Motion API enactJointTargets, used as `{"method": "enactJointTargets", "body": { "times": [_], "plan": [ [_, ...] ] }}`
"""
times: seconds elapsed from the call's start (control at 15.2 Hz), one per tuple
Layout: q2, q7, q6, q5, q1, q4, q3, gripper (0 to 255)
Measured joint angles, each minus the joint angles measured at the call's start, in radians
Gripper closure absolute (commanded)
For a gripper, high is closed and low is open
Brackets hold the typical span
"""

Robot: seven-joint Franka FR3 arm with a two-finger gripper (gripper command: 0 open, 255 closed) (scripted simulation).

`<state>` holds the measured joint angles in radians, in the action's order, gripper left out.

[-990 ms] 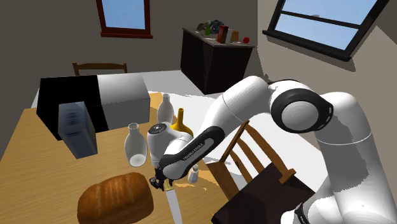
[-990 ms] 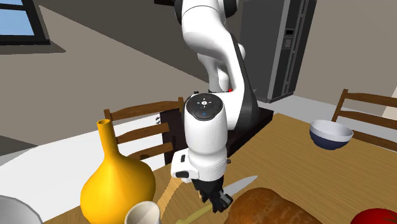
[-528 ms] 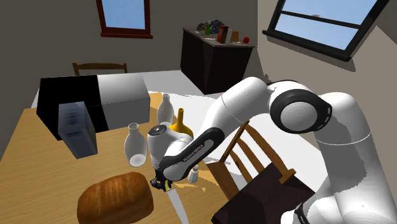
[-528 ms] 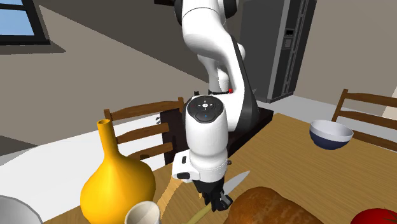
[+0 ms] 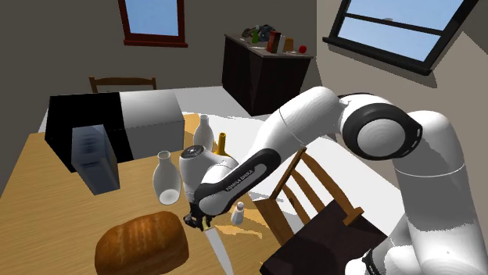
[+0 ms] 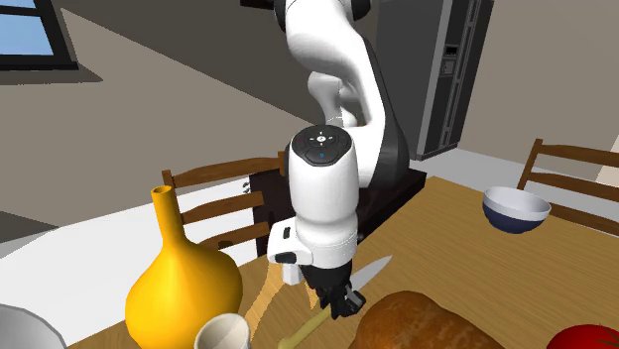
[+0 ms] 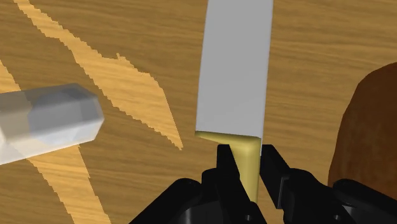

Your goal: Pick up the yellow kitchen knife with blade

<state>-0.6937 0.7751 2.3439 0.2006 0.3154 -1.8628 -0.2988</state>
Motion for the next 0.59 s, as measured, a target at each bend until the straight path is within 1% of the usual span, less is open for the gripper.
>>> {"method": "enactJointTargets", "body": {
  "times": [0.59],
  "plan": [
    [0.087,-0.012,-0.069,-0.027,-0.018,-0.016,-0.023,255]
  ]
}}
